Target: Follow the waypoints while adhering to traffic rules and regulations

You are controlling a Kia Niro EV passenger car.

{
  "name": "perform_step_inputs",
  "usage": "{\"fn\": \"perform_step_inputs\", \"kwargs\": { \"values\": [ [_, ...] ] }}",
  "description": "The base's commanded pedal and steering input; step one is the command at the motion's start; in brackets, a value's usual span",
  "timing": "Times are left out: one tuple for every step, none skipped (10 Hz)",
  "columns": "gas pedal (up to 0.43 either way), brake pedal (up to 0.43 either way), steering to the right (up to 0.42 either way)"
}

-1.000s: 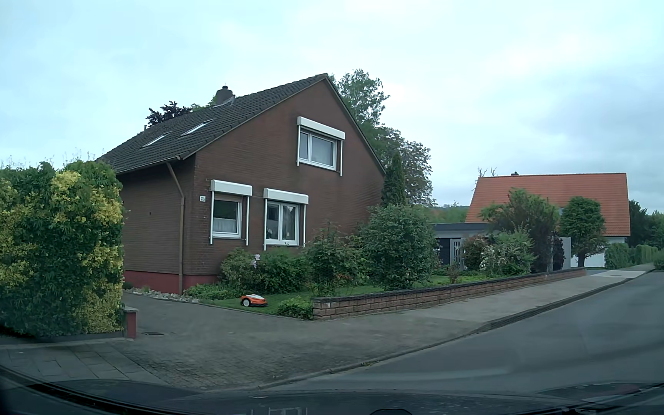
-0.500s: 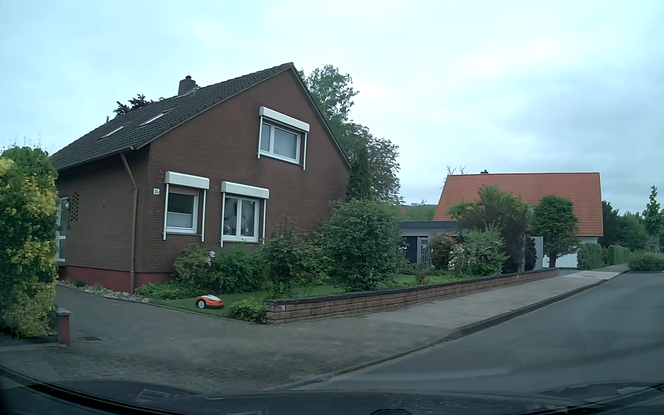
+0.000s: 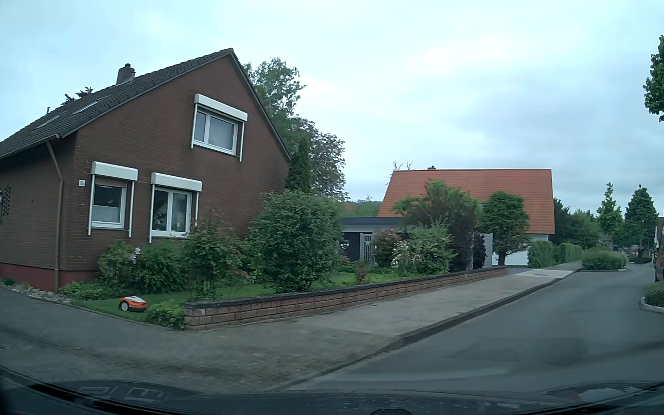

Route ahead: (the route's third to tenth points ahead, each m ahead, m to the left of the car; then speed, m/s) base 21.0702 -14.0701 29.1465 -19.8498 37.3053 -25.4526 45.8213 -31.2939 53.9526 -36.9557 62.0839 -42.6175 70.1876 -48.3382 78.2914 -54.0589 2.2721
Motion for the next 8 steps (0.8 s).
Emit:
{"fn": "perform_step_inputs", "kwargs": {
  "values": [
    [0.189,0.000,0.503],
    [0.189,0.000,0.498],
    [0.189,0.000,0.490],
    [0.189,0.000,0.477],
    [0.189,0.000,0.464],
    [0.189,0.000,0.445],
    [0.189,0.000,0.426],
    [0.189,0.000,0.409]
  ]
}}
